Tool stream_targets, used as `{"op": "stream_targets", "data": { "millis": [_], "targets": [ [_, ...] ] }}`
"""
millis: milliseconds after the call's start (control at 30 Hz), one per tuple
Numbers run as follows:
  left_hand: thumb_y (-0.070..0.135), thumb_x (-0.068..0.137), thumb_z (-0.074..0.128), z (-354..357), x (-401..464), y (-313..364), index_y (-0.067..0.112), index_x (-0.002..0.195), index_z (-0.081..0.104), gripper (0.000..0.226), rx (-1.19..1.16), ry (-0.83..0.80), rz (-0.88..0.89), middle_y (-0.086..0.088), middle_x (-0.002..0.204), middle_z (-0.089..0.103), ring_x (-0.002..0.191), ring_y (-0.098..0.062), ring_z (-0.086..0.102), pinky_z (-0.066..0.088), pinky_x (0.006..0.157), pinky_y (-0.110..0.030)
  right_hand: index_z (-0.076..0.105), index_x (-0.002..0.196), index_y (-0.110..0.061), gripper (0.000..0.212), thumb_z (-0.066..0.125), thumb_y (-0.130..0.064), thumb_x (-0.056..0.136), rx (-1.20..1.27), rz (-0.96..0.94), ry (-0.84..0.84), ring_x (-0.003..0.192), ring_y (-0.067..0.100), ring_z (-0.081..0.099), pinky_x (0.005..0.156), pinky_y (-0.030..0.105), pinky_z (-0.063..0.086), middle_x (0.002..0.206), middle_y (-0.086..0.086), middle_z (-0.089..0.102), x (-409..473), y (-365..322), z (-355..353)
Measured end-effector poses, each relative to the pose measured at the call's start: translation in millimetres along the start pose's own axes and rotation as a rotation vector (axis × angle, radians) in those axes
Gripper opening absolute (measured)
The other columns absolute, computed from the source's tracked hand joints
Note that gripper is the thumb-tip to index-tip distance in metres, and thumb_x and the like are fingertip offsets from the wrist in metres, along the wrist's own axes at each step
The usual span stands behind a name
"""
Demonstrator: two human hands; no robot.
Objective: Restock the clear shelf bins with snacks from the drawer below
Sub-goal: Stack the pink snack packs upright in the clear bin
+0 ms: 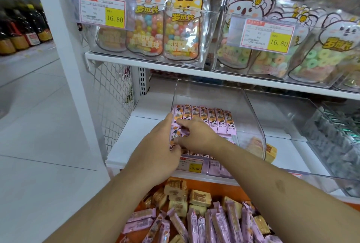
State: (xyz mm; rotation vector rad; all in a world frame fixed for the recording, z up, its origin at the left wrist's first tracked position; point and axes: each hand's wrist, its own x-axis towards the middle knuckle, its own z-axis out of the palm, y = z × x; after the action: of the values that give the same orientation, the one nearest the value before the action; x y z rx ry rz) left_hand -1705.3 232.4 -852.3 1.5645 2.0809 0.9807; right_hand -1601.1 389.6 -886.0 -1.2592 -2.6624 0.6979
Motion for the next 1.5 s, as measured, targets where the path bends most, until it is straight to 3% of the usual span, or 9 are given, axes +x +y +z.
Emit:
{"op": "stream_targets", "data": {
  "millis": [100, 300, 567, 867, 1000, 1200, 1267, 1400, 1500],
  "targets": [
    [0.026, 0.098, 0.065, -0.3, -0.4, 0.6, 0.044, 0.163, 0.006, 0.09, 0.013, 0.007, -0.007, 0.012, 0.164, 0.036, 0.141, -0.014, 0.048, 0.047, 0.112, -0.037, 0.037, 0.155, -0.041, 0.074, 0.066, -0.056, 0.089, -0.093, 0.028, 0.02, 0.128, 0.026, 0.031, 0.107, 0.044, 0.039, 0.131, 0.002, 0.035, 3.1, -1.2, -2.0],
    [0.026, 0.099, 0.064, -2.1, -3.1, 3.8, 0.042, 0.164, 0.002, 0.091, 0.023, 0.007, 0.005, 0.013, 0.167, 0.029, 0.144, -0.013, 0.045, 0.041, 0.108, -0.029, 0.026, 0.16, -0.049, 0.088, 0.068, -0.06, 0.083, -0.174, 0.021, -0.055, 0.158, 0.028, -0.01, 0.126, 0.052, 0.001, 0.173, -0.005, -0.002, 14.0, 0.7, -10.5],
    [0.026, 0.099, 0.065, -1.8, -3.6, 5.6, 0.046, 0.162, 0.002, 0.091, 0.02, 0.008, -0.005, 0.016, 0.165, 0.032, 0.139, -0.012, 0.049, 0.042, 0.105, -0.027, 0.012, 0.163, -0.05, 0.104, 0.074, -0.058, 0.08, -0.106, 0.069, -0.152, 0.159, 0.027, -0.019, 0.125, 0.055, -0.008, 0.174, -0.006, -0.013, 27.8, 4.4, -14.3],
    [0.022, 0.097, 0.066, -11.2, -8.2, 11.9, 0.046, 0.16, 0.017, 0.083, 0.032, -0.011, 0.023, 0.018, 0.154, 0.043, 0.128, -0.005, 0.05, 0.036, 0.096, -0.022, 0.016, 0.164, -0.046, 0.095, 0.071, -0.061, 0.087, 0.064, -0.015, -0.008, 0.16, 0.02, -0.004, 0.129, 0.051, 0.007, 0.174, -0.01, 0.004, -22.0, 4.2, -30.4],
    [0.021, 0.099, 0.065, -16.4, -26.2, 22.5, 0.037, 0.163, 0.018, 0.08, 0.098, -0.03, 0.034, 0.012, 0.162, 0.035, 0.142, -0.009, 0.039, 0.027, 0.101, -0.02, 0.029, 0.162, -0.037, 0.085, 0.073, -0.054, 0.091, 0.115, -0.08, 0.069, 0.157, 0.012, 0.013, 0.128, 0.044, 0.017, 0.171, -0.01, 0.019, -83.6, 2.7, -48.3],
    [0.026, 0.099, 0.061, -9.1, -73.3, 25.3, 0.031, 0.155, 0.037, 0.061, 0.16, 0.035, 0.031, 0.007, 0.156, 0.035, 0.128, -0.013, 0.054, 0.042, 0.098, -0.024, 0.061, 0.136, -0.031, 0.047, 0.077, -0.036, 0.092, 0.248, -0.179, 0.122, 0.122, 0.001, 0.052, 0.1, 0.019, 0.043, 0.132, -0.013, 0.058, -184.0, 11.5, -43.1],
    [0.029, 0.097, 0.061, -2.3, -86.9, 21.7, 0.032, 0.147, 0.044, 0.053, 0.145, 0.033, 0.029, 0.009, 0.148, 0.039, 0.111, -0.009, 0.061, 0.053, 0.092, -0.028, 0.068, 0.122, -0.031, 0.034, 0.079, -0.031, 0.09, 0.278, -0.149, 0.068, 0.107, 0.002, 0.058, 0.089, 0.021, 0.049, 0.116, -0.012, 0.063, -204.5, 25.5, -23.0],
    [0.035, 0.097, 0.061, 37.1, -107.5, -3.7, 0.036, 0.145, 0.045, 0.05, 0.218, -0.196, 0.044, 0.014, 0.139, 0.044, 0.105, -0.003, 0.062, 0.052, 0.091, -0.027, 0.07, 0.108, -0.022, 0.022, 0.072, -0.037, 0.092, 0.13, 0.002, -0.065, 0.082, 0.006, 0.056, 0.073, 0.029, 0.046, 0.101, -0.006, 0.065, -219.2, 71.2, 36.8],
    [0.037, 0.098, 0.062, 71.9, -115.5, -31.1, 0.037, 0.146, 0.046, 0.051, 0.218, -0.376, 0.012, 0.013, 0.141, 0.047, 0.121, -0.005, 0.055, 0.046, 0.102, -0.022, 0.07, 0.108, -0.022, 0.024, 0.062, -0.039, 0.093, 0.065, 0.131, -0.142, 0.088, 0.015, 0.059, 0.08, 0.039, 0.054, 0.099, -0.005, 0.065, -219.0, 111.0, 82.7]
  ]
}}
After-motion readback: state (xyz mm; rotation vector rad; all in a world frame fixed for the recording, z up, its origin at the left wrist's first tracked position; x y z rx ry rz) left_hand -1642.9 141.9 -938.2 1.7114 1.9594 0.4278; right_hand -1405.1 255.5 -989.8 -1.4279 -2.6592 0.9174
